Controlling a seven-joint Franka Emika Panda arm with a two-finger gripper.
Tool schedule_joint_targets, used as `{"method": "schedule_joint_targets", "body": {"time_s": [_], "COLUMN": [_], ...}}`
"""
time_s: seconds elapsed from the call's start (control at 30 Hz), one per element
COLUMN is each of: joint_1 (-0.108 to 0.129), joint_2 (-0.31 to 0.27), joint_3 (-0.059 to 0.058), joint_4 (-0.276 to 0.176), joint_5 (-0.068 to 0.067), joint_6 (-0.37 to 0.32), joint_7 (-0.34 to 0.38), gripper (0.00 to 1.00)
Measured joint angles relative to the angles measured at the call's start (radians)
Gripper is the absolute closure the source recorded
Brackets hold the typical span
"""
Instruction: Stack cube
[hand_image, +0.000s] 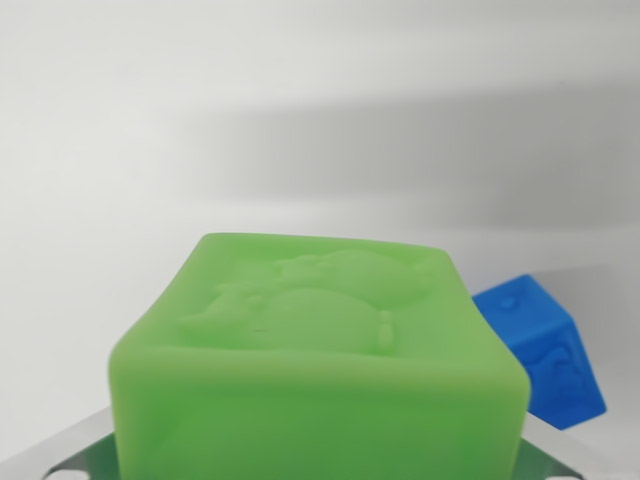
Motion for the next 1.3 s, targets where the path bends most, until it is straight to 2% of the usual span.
{"method": "schedule_joint_targets", "body": {"time_s": [0.57,1.3], "joint_1": [-0.042,-0.092], "joint_2": [-0.065,-0.149], "joint_3": [-0.007,-0.026], "joint_4": [-0.055,-0.116], "joint_5": [0.000,0.000], "joint_6": [-0.011,-0.033], "joint_7": [-0.155,-0.362], "gripper": [1.00,1.00]}}
